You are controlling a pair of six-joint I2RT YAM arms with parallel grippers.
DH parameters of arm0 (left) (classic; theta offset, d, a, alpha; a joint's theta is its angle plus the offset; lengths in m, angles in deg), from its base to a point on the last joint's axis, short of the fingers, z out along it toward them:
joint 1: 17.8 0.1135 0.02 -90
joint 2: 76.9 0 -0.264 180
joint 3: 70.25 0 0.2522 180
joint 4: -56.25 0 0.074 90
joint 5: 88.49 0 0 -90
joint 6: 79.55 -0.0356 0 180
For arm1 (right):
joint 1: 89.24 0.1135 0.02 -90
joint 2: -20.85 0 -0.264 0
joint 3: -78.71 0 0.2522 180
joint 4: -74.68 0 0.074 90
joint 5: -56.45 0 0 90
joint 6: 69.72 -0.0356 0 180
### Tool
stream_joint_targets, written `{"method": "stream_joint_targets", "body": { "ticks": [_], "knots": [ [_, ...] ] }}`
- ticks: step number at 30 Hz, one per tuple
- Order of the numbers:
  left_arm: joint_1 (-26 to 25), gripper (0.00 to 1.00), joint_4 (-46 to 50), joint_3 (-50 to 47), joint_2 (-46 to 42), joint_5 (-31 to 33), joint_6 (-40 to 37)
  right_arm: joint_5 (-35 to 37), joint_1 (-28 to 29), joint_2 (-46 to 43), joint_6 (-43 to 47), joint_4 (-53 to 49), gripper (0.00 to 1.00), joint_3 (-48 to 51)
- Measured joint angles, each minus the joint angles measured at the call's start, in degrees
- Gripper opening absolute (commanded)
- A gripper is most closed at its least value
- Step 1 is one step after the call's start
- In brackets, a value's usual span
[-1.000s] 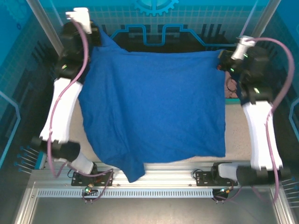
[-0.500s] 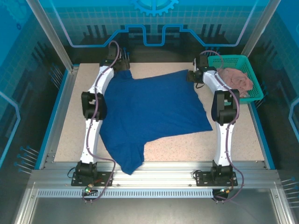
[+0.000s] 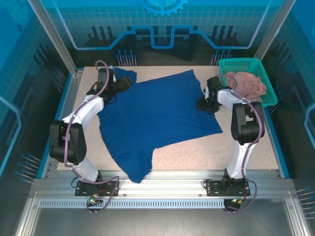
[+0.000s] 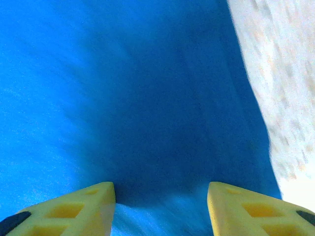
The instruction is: Fold the inside-out t-shirt
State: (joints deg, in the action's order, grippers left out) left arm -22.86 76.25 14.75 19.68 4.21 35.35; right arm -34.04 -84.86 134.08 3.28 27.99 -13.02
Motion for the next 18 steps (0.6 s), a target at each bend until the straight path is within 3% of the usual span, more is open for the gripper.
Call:
{"method": "stream_joint_targets", "body": {
  "ticks": [4,18],
  "knots": [
    [3.02,0.78,2.71,1.36,5.90,-0.02,0.31,0.13,-2.36,-1.51,-1.46,-0.57,0.50,3.19],
    [4.26,0.78,14.62,32.13,35.08,-5.14,0.70,0.50,-6.23,-4.59,-4.66,-0.68,0.46,7.80]
  ]
}}
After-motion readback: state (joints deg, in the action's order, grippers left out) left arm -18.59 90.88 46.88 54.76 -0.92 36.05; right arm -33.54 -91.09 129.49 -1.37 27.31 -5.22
